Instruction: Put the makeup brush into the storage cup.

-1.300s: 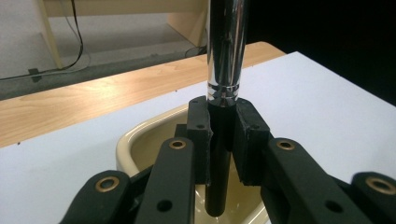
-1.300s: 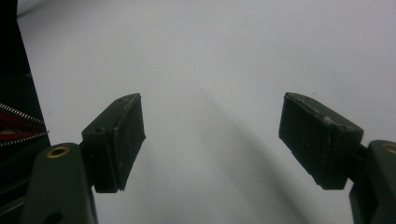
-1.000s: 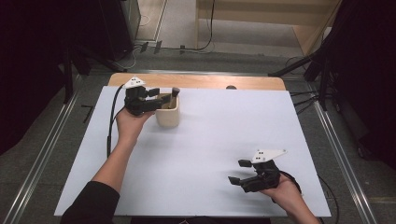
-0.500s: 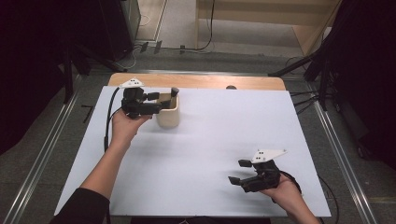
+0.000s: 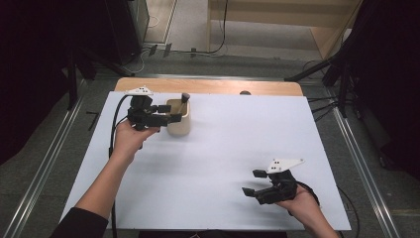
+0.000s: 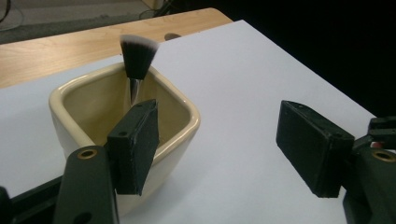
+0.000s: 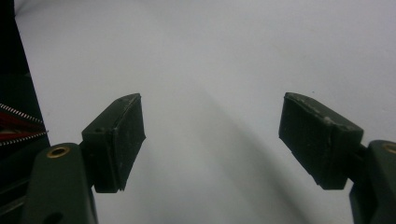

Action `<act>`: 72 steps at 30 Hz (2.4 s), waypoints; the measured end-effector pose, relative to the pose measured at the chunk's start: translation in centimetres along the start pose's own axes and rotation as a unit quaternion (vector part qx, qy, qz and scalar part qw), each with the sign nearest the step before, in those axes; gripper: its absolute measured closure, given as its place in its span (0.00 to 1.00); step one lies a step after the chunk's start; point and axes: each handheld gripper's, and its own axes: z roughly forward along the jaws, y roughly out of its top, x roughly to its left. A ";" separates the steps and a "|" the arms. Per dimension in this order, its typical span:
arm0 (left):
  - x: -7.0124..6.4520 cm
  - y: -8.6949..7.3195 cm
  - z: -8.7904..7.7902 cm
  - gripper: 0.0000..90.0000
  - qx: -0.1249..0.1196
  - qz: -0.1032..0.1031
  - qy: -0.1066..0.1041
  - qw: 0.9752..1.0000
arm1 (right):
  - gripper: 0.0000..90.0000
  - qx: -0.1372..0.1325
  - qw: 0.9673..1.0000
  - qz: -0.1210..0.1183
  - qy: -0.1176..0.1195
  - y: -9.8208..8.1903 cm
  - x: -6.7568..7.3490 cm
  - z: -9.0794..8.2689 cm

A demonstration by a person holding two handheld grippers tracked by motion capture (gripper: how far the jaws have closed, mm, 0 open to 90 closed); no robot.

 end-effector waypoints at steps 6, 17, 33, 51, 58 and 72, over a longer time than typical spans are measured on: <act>-0.4 -0.2 -0.2 0.34 0.011 -0.006 -0.015 1.000 | 0.26 0.000 1.000 0.001 0.000 0.0 0.0 0.0; -1.3 -1.0 -0.2 0.32 0.029 -0.014 -0.039 0.999 | 0.26 0.000 1.000 0.002 0.000 0.0 0.0 0.0; -3.0 -3.6 0.8 0.30 0.070 -0.014 -0.060 0.996 | 0.26 -0.001 1.000 0.005 0.002 0.0 0.1 -0.1; -3.6 -6.2 0.9 0.29 0.097 0.005 -0.053 0.994 | 0.26 -0.005 1.000 0.003 -0.001 0.0 0.0 -0.3; -3.6 -7.2 0.3 0.29 0.097 0.005 -0.051 0.994 | 0.26 -0.004 1.000 0.006 0.000 0.0 0.0 -0.3; -4.4 -8.7 -0.4 0.29 0.108 0.020 -0.045 0.993 | 0.26 -0.004 1.000 0.010 -0.003 0.0 -0.1 -0.2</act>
